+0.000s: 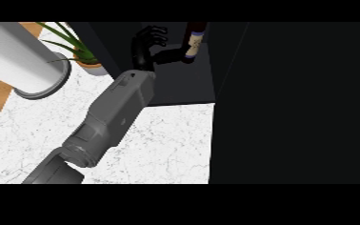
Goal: Pick up the wine, place it into the cabinet and close the cabinet
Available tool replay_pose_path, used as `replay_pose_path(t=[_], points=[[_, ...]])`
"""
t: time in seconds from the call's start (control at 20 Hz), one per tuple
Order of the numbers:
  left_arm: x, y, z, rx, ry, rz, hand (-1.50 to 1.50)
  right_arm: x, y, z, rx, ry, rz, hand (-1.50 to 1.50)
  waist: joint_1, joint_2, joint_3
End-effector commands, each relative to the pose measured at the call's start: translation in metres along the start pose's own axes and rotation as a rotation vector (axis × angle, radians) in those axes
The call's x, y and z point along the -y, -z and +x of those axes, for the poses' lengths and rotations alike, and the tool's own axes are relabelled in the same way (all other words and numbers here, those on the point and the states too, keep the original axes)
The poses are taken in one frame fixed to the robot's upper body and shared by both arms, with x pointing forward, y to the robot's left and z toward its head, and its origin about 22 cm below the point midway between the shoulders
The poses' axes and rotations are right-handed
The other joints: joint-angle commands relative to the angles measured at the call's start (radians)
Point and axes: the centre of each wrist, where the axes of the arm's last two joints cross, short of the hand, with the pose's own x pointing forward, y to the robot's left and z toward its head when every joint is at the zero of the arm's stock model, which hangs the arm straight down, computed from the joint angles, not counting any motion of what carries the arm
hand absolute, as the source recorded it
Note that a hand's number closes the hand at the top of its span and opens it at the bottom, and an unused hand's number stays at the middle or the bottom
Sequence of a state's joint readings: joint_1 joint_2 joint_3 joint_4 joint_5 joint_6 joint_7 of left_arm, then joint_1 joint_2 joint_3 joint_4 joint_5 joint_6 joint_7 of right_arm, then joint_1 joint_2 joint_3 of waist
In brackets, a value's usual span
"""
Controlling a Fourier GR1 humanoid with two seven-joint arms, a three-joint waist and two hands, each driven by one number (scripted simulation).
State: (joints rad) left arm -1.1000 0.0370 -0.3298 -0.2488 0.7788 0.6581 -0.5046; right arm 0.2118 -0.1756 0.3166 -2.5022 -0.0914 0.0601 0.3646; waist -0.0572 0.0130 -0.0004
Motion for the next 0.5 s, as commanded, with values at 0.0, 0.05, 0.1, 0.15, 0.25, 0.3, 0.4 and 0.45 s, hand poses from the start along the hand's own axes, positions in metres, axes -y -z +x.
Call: replay_pose_path(t=[0.0,0.05,0.1,0.15,0.25,0.3,0.4,0.45], points=[[-0.006,0.020,0.022,0.032,0.103,0.041,-1.50,-0.005,-0.017,0.027,0.048,0.059,0.037,-1.50,-0.002,-0.001,0.000],[-0.021,0.028,0.020,0.040,0.114,0.051,-1.50,-0.003,-0.020,0.027,0.048,0.065,0.040,-1.50,-0.011,0.002,0.001],[-0.008,0.012,0.005,0.034,0.132,0.057,-1.50,-0.001,-0.023,0.031,0.060,0.062,0.035,-1.50,-0.012,0.002,0.001],[-0.014,0.009,-0.006,0.034,0.136,0.066,-1.50,-0.010,-0.016,0.030,0.066,0.058,0.010,-1.50,-0.001,0.002,-0.001],[-0.026,0.025,0.008,0.021,0.142,0.049,-1.50,-0.004,-0.025,0.034,0.047,0.053,0.023,-1.50,-0.002,-0.001,0.000],[-0.040,0.025,-0.004,0.018,0.146,0.044,-1.50,-0.008,-0.014,0.028,0.080,0.069,0.023,-1.50,0.000,0.005,-0.001],[-0.015,0.017,0.005,0.028,0.154,0.060,-1.50,-0.002,-0.024,0.033,0.065,0.054,0.058,-1.50,-0.013,0.004,0.001],[-0.022,0.015,-0.006,0.015,0.173,0.078,-1.50,-0.005,-0.018,0.022,0.047,0.077,0.049,-1.50,-0.019,0.009,0.000]])
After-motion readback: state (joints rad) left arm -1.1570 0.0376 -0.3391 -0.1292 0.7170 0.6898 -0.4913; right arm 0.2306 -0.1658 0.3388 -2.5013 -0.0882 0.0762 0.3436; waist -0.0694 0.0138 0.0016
